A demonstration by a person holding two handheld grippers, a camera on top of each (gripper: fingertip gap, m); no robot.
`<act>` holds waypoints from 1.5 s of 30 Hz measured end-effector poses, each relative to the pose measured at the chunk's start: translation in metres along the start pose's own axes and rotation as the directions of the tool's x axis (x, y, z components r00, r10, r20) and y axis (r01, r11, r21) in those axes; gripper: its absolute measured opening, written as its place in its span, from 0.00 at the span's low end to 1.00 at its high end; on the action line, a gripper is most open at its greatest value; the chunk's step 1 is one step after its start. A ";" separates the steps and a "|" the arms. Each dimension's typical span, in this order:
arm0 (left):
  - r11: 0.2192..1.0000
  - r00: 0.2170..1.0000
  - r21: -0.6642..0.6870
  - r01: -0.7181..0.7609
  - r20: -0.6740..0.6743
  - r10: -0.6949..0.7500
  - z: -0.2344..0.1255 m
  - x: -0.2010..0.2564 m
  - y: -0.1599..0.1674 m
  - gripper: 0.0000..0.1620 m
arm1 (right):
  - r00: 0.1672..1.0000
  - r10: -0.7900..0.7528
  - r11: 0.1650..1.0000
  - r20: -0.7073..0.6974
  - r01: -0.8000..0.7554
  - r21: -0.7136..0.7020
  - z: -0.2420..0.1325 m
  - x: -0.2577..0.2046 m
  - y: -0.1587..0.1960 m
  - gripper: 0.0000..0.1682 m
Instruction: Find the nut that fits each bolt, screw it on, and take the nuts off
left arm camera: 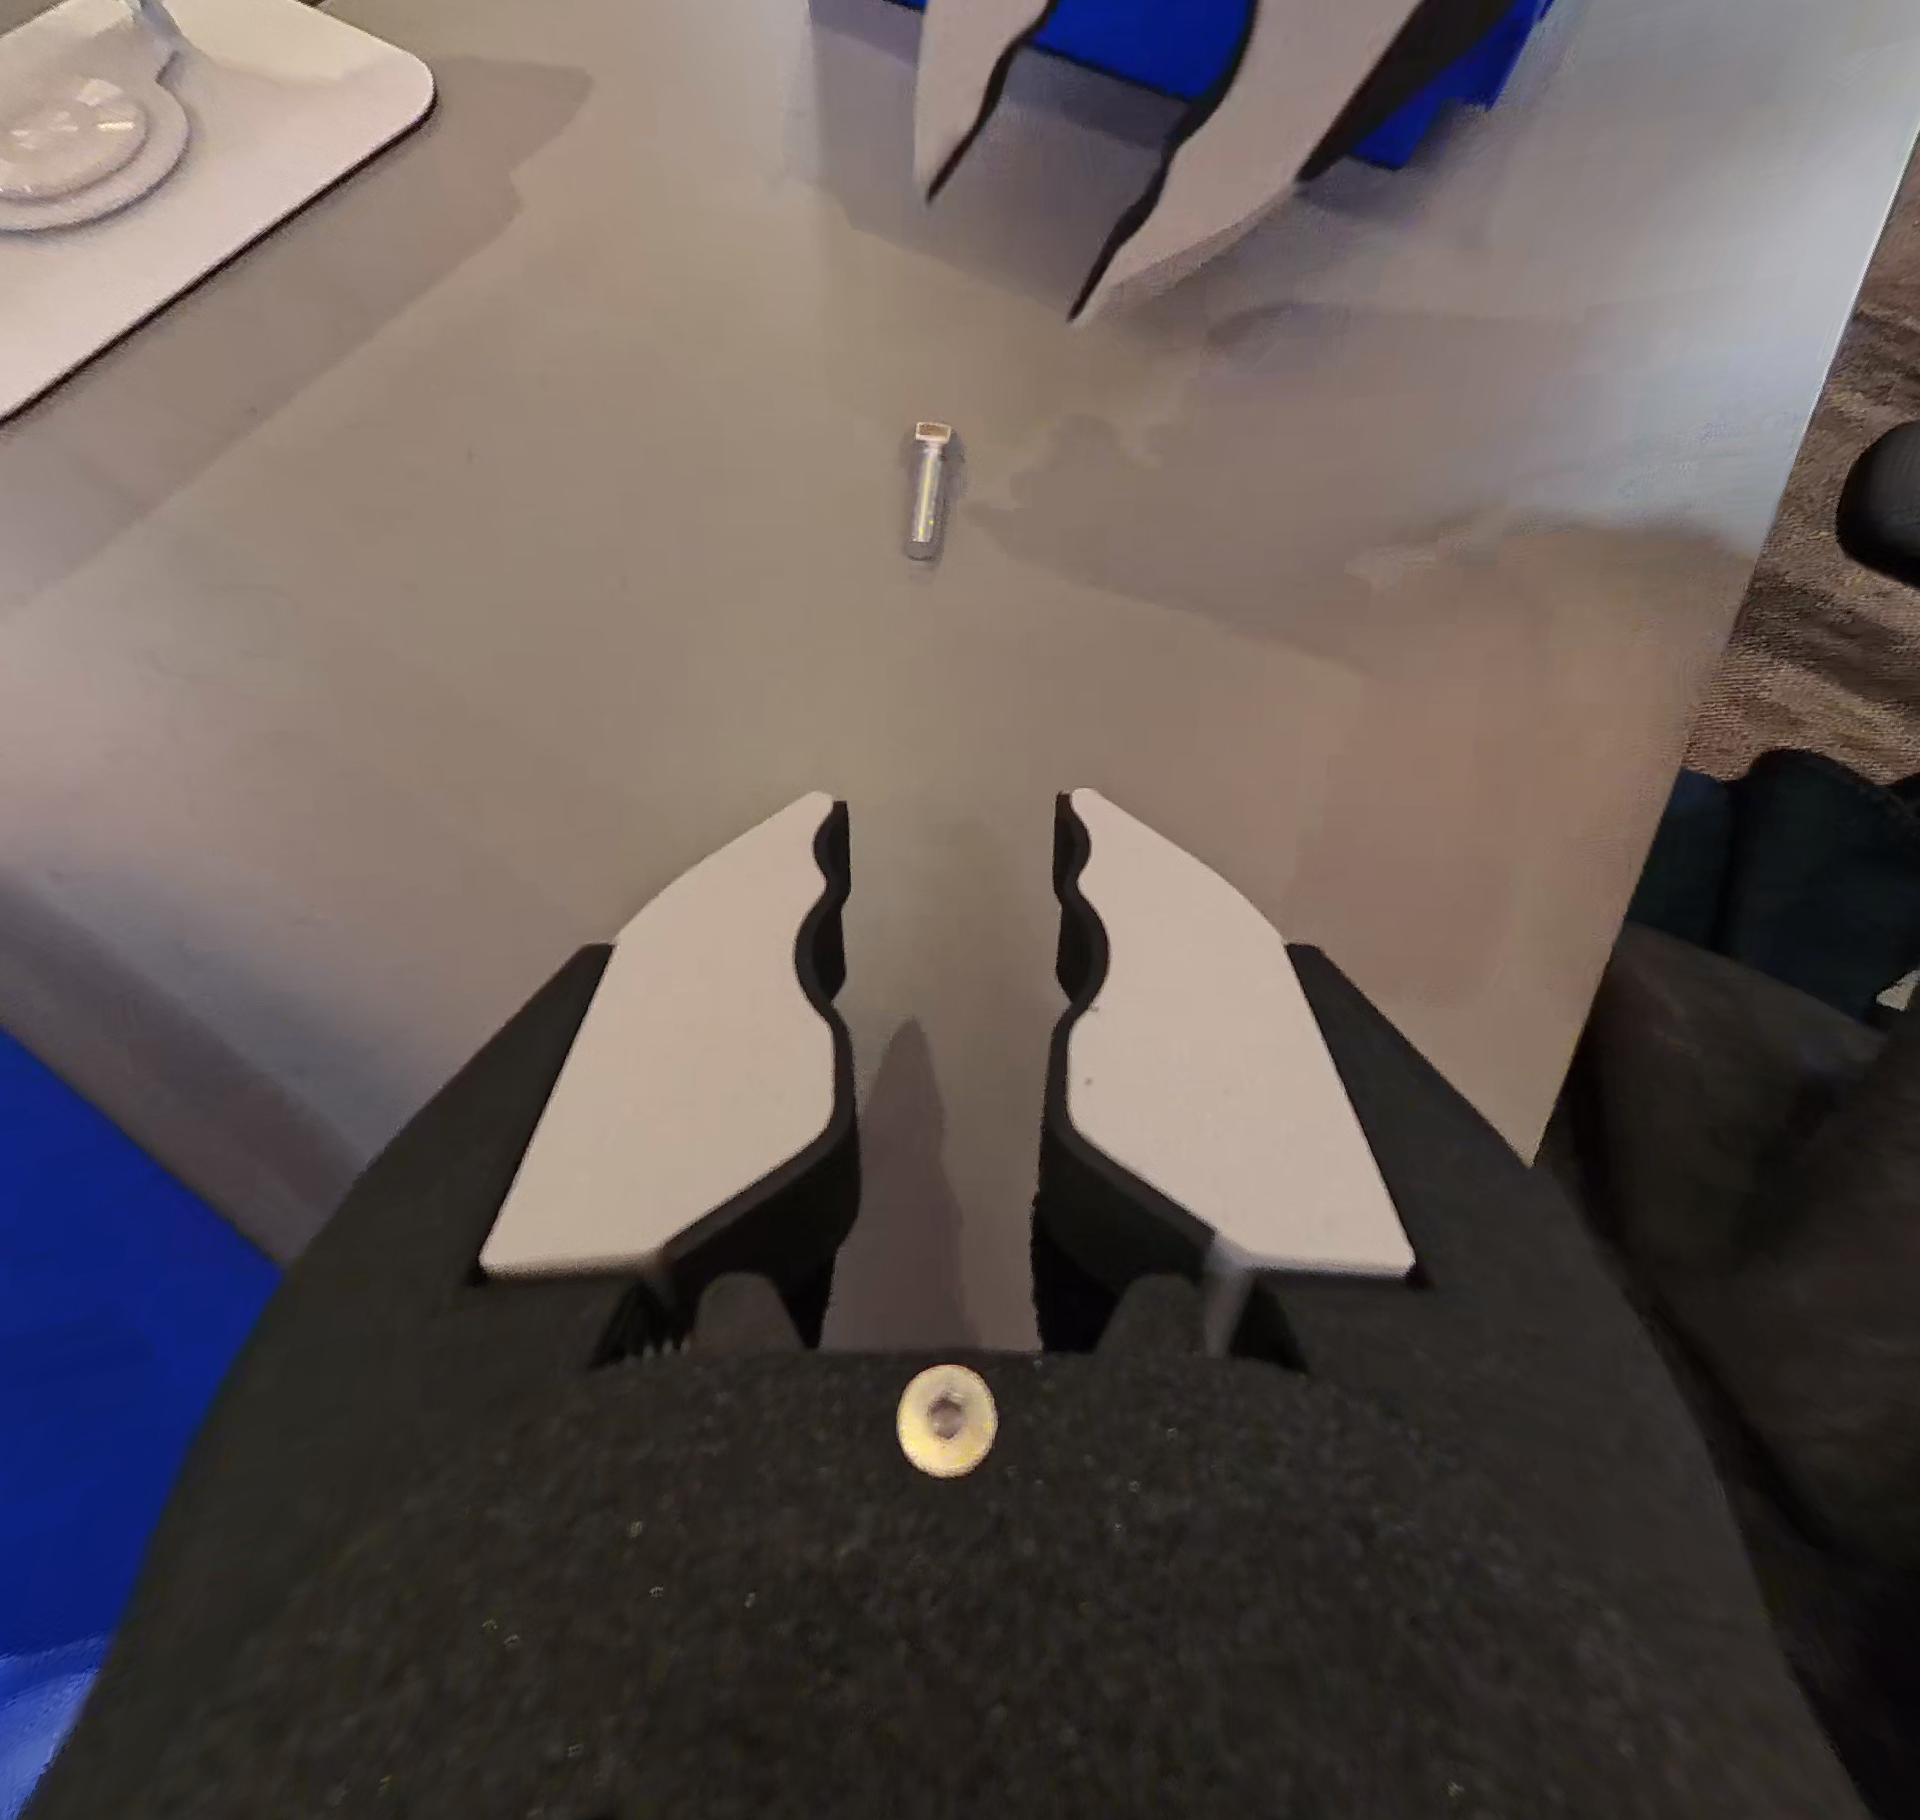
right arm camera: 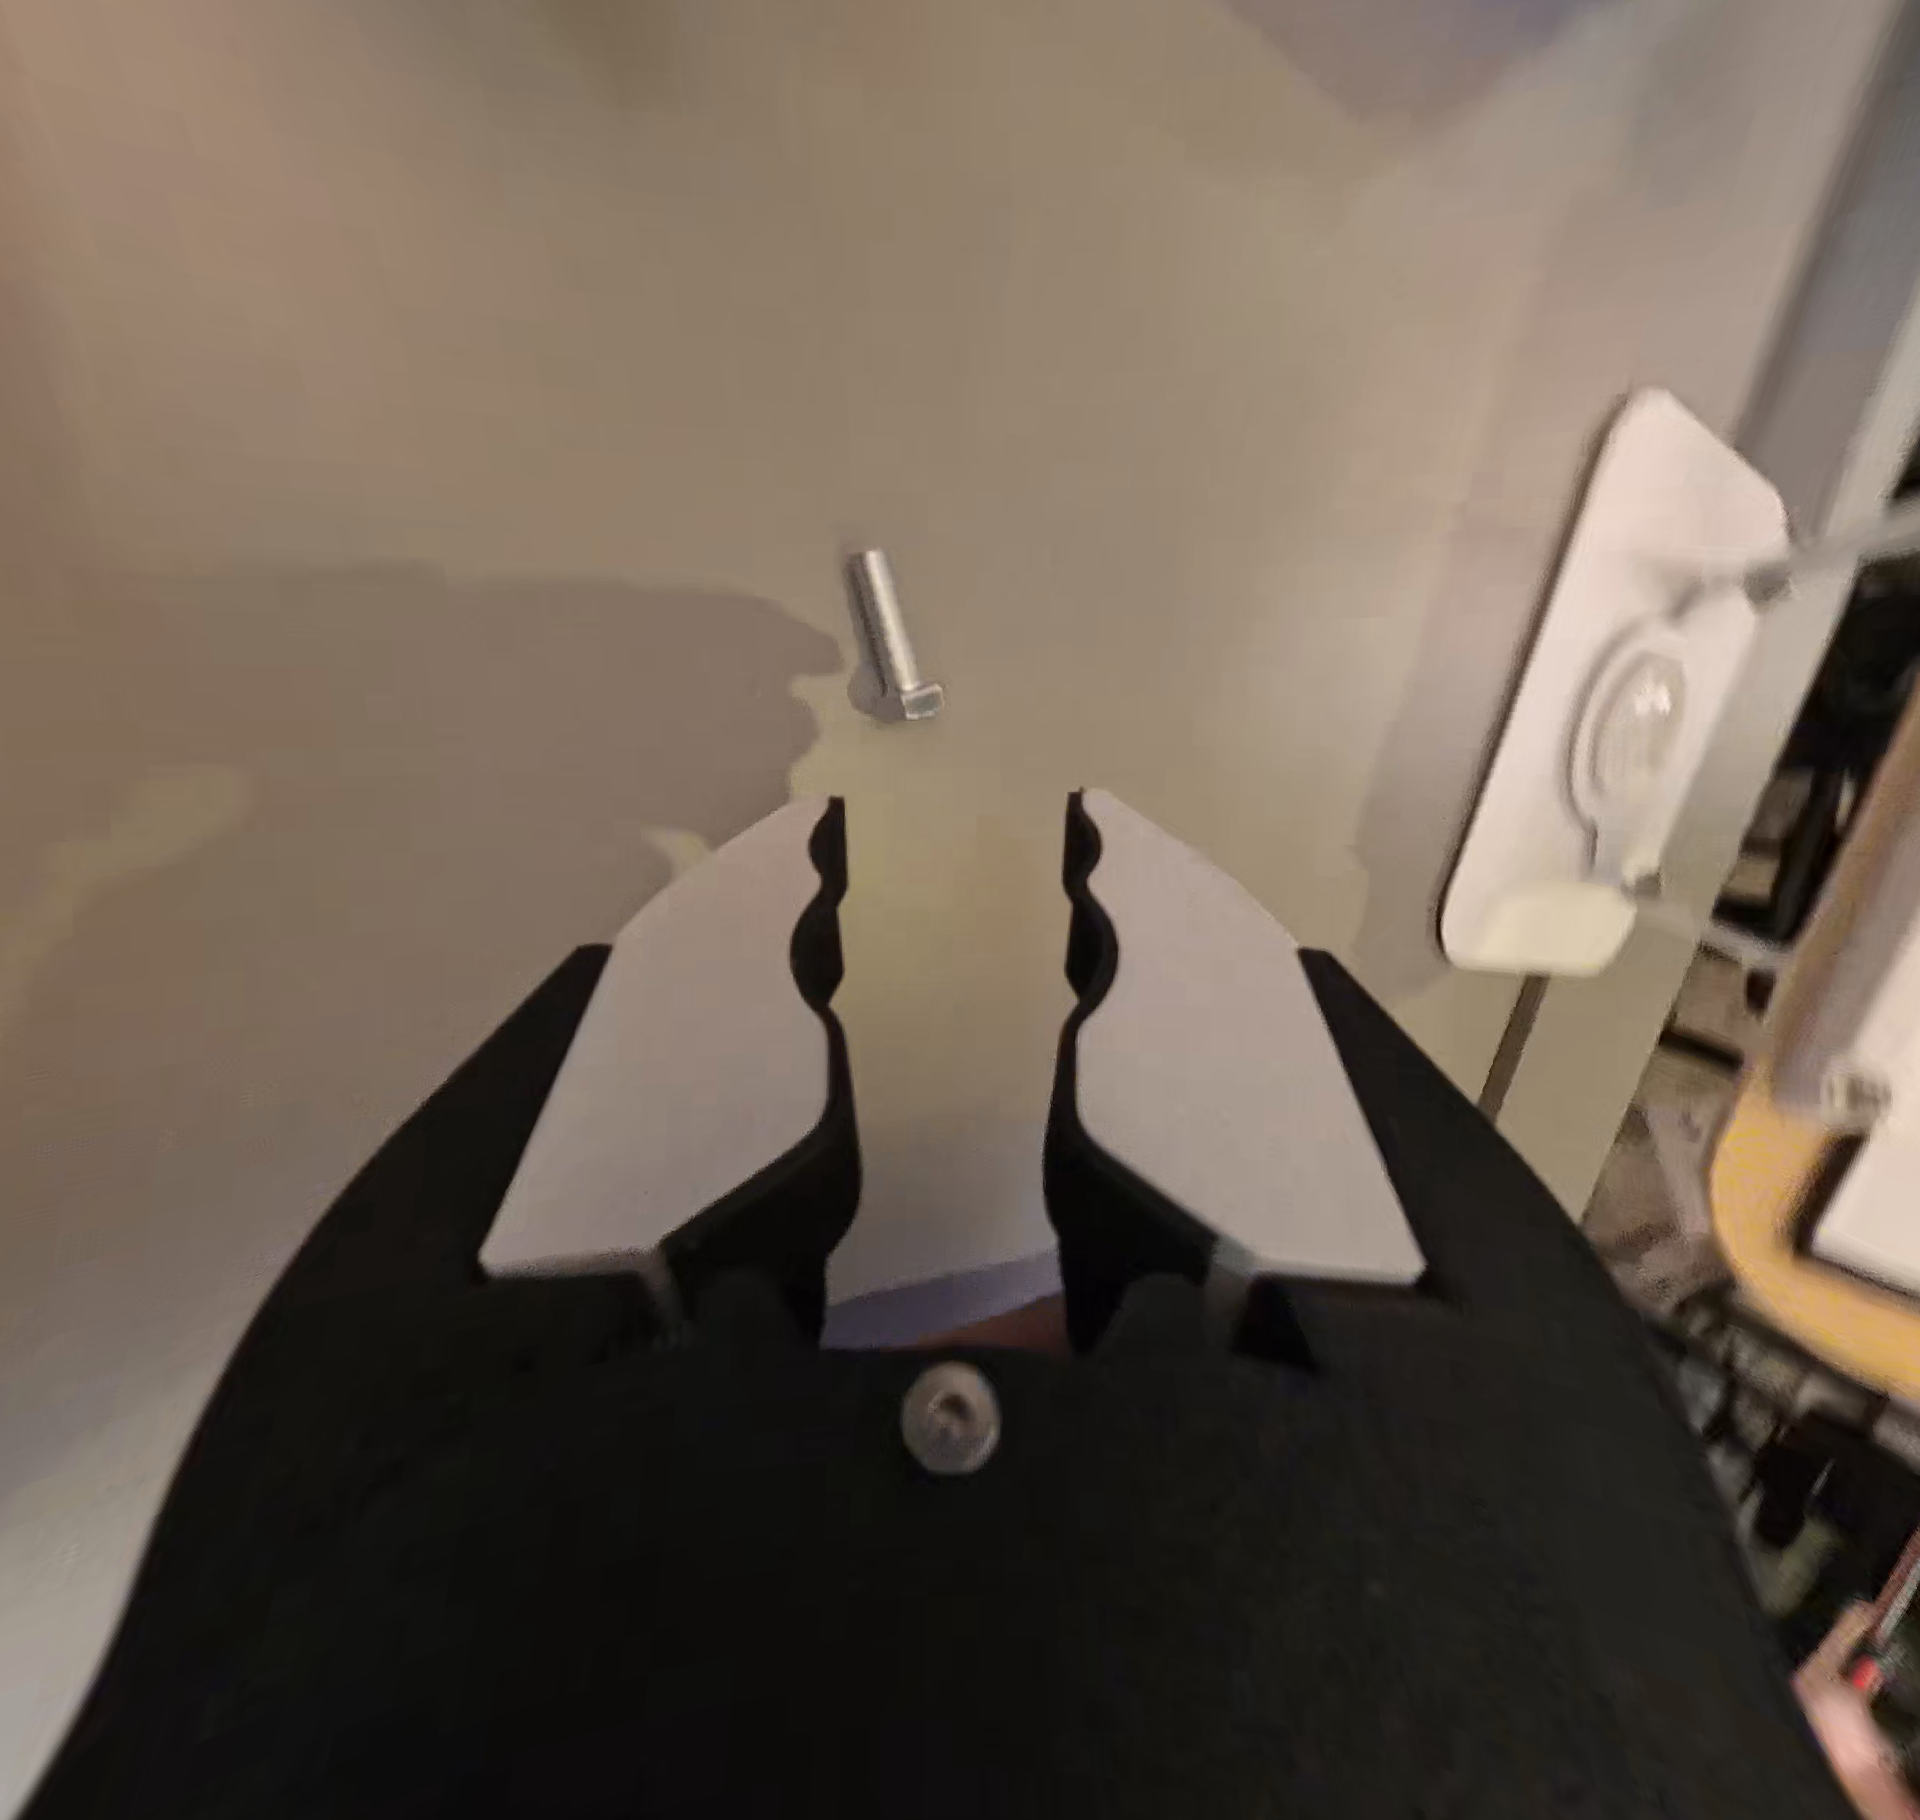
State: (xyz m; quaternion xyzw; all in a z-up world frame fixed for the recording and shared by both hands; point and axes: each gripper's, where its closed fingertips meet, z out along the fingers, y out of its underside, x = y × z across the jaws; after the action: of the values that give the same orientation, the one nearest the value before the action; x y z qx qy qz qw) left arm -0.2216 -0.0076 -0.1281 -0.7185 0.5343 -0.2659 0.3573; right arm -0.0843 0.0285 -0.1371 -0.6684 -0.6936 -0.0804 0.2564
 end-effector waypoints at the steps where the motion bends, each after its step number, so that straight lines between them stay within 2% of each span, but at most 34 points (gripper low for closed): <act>1: 1.000 1.000 0.001 -0.011 0.008 0.011 -0.001 0.000 -0.001 0.23 | 0.998 -0.053 0.999 0.039 0.053 0.012 0.008 0.000 0.001 0.22; 4: 1.000 1.000 0.008 -0.011 0.023 0.010 -0.004 -0.002 -0.001 0.23 | 0.984 -0.108 0.994 0.141 0.103 0.042 0.027 0.000 0.001 0.23; 6: 1.000 1.000 0.009 -0.003 0.018 0.003 -0.005 -0.001 0.001 0.23 | 0.975 -0.157 0.987 0.159 0.153 0.040 0.034 -0.001 0.002 0.23; 12: 1.000 1.000 -0.006 0.001 0.018 -0.001 -0.007 -0.002 0.011 0.23 | 0.963 -0.229 0.973 0.142 0.227 0.032 0.044 -0.009 0.006 0.19; 18: 1.000 1.000 -0.012 0.004 0.018 -0.004 -0.007 -0.002 0.013 0.23 | 0.961 -0.229 0.973 0.153 0.224 0.046 0.053 -0.011 0.004 0.17; 22: 1.000 1.000 -0.016 -0.008 0.018 0.009 -0.006 0.000 0.012 0.23 | 0.962 -0.220 0.975 0.164 0.214 0.055 0.057 -0.009 0.000 0.11; 28: 0.999 1.000 -0.031 -0.018 0.019 0.019 -0.004 0.001 0.015 0.23 | 0.973 -0.108 0.994 0.202 0.108 0.011 0.057 -0.006 0.002 0.11; 32: 1.000 1.000 -0.019 -0.009 0.021 0.009 -0.007 -0.002 0.014 0.23 | 0.979 0.116 0.982 0.167 -0.139 0.131 0.032 0.012 -0.020 0.11; 34: 1.000 1.000 -0.004 0.006 0.018 -0.006 -0.010 -0.003 0.011 0.23 | 0.935 0.302 0.896 0.189 -0.346 0.279 0.008 0.025 -0.042 0.11; 36: 1.000 1.000 0.016 0.026 0.014 -0.027 -0.012 -0.004 0.008 0.23 | 0.833 0.471 0.717 0.291 -0.553 0.424 -0.020 0.034 -0.062 0.10; 38: 0.999 0.999 0.032 0.042 0.007 -0.042 -0.014 -0.005 0.005 0.23 | 0.722 0.564 0.483 0.400 -0.682 0.550 -0.045 0.043 -0.077 0.11; 40: 0.997 0.998 0.045 0.057 -0.008 -0.056 -0.015 -0.003 0.002 0.23 | 0.630 0.550 0.242 0.548 -0.748 0.617 -0.062 0.043 -0.087 0.11; 41: 0.996 0.998 0.050 0.068 -0.014 -0.067 -0.016 -0.002 0.001 0.23 | 0.610 0.532 0.161 0.587 -0.753 0.638 -0.064 0.041 -0.087 0.11; 45: 0.990 0.990 0.063 0.128 -0.071 -0.123 -0.015 0.006 -0.003 0.24 | 0.548 0.541 -0.011 0.638 -0.754 0.657 -0.047 0.038 -0.070 0.10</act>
State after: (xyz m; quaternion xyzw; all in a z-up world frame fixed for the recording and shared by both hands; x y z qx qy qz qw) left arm -0.2296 -0.0158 -0.1164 -0.7290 0.4903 -0.3295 0.3459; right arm -0.1390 0.0338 -0.0631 -0.6581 -0.2405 0.5024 0.5066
